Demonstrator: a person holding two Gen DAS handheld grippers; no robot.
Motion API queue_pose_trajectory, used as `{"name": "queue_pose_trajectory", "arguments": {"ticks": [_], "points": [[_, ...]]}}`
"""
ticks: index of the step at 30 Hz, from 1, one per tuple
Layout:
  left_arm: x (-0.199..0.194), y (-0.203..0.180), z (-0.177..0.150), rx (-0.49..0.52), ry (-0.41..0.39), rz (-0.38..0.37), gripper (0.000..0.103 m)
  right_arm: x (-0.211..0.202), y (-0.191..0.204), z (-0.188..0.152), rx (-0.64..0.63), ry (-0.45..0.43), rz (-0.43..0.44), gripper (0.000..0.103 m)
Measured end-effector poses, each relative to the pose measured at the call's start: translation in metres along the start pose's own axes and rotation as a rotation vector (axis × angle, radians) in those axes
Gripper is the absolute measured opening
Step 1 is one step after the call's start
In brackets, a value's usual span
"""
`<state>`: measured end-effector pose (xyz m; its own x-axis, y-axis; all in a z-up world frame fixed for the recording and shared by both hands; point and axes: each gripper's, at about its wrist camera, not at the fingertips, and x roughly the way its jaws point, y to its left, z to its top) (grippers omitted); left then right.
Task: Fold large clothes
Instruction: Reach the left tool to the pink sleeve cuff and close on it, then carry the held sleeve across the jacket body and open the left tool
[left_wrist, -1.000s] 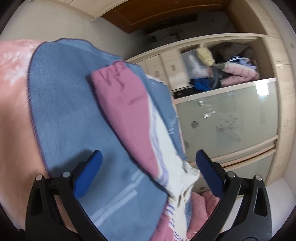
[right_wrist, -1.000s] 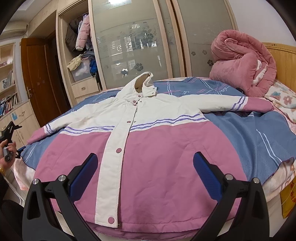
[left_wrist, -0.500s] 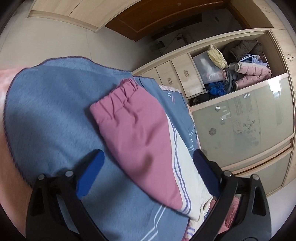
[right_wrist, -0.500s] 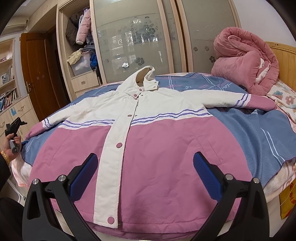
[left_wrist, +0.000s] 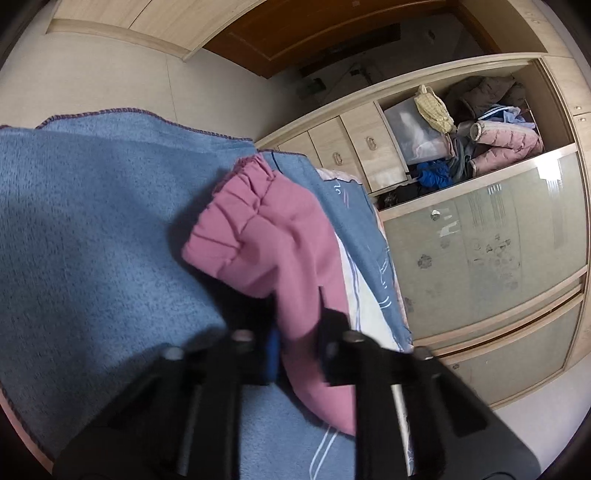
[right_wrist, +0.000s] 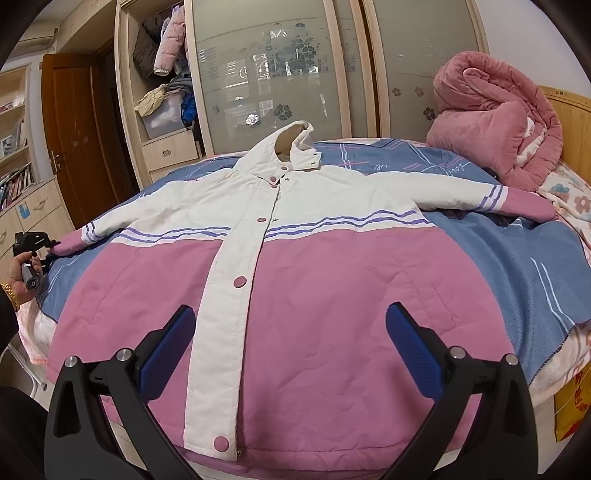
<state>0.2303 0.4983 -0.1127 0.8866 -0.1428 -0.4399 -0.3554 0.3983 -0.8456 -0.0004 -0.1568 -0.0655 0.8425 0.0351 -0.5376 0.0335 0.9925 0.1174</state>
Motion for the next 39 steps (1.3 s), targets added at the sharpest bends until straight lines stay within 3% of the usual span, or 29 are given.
{"name": "queue_pose_trajectory", "arguments": {"ticks": [15,20,27,29,33,35,36,37,39], "points": [[-0.026,-0.067,-0.008,0.257,-0.041,0.043,0.005,-0.005,-0.004,0.001,0.007,-0.011,-0.005,0.102],[-0.038,-0.137,-0.031,0.533,-0.088,0.097,0.005,-0.007,-0.011,0.002,0.03,-0.016,0.004,0.102],[-0.032,-0.258,-0.108,0.895,-0.096,0.051,0.005,-0.006,-0.014,0.003,0.035,-0.008,0.011,0.102],[-0.02,-0.285,-0.141,0.983,-0.062,0.032,0.006,-0.005,-0.015,0.004,0.045,-0.003,0.014,0.102],[0.025,-0.304,-0.216,1.143,0.042,0.082,0.009,-0.004,-0.016,0.004,0.052,0.001,0.016,0.102],[0.046,-0.295,-0.241,1.143,0.105,0.099,0.015,-0.003,-0.016,0.003,0.053,0.003,0.015,0.102],[0.054,-0.29,-0.248,1.135,0.136,0.095,0.035,-0.003,-0.016,0.003,0.052,0.005,0.014,0.102],[0.066,-0.283,-0.263,1.118,0.174,0.084,0.07,-0.001,-0.015,0.002,0.05,0.011,0.013,0.102],[0.074,-0.274,-0.282,1.102,0.17,0.086,0.098,0.001,-0.013,0.001,0.045,0.026,0.012,0.102]]}}
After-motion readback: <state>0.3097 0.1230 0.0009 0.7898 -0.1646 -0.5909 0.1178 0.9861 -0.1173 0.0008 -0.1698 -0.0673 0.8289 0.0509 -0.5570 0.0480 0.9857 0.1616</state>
